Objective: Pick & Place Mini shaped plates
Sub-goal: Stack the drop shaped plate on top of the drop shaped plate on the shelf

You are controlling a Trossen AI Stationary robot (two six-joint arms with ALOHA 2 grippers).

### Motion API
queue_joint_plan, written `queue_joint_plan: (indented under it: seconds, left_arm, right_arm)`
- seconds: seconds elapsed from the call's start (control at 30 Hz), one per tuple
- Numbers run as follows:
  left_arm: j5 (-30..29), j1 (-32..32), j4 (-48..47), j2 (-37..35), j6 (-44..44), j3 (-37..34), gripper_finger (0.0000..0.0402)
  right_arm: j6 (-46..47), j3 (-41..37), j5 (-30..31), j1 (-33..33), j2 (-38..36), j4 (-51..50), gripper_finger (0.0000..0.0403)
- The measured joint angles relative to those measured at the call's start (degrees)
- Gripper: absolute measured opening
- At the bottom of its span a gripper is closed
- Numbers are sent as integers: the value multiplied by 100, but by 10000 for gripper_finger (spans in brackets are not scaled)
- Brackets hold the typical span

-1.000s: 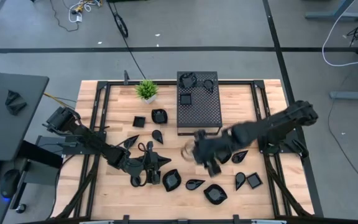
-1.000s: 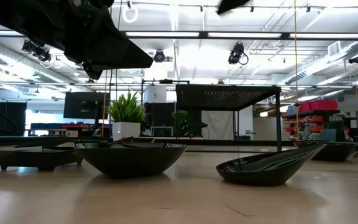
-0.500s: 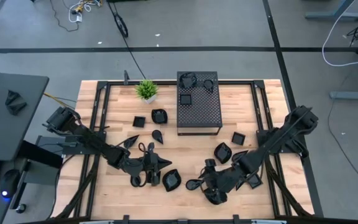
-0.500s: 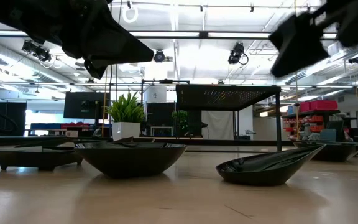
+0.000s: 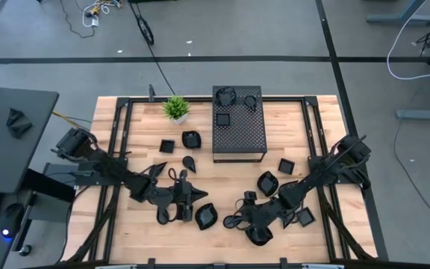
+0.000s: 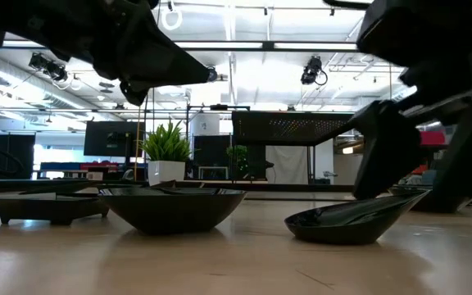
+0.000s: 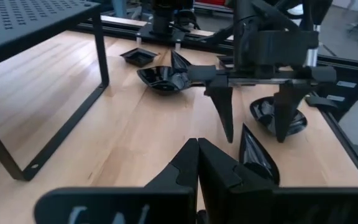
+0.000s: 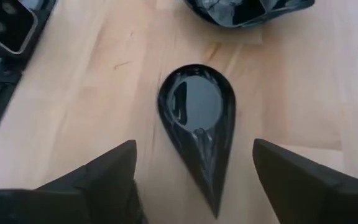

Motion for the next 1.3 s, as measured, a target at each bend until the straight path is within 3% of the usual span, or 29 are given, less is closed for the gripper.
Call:
queue_joint_plan:
  seconds: [0.3,0.93,1.3]
  left_arm:
    - [475,158,3,0,-24,-1,14]
    - [484,156,1,0,-63,1,14]
    - [477,156,1,0,-63,0,14]
  right_arm:
    - [-289,2,107,-44,286,119,334]
    - [-756,2,316,-75,357,397,281]
    - [-1032,4,290,-90,355,573,293]
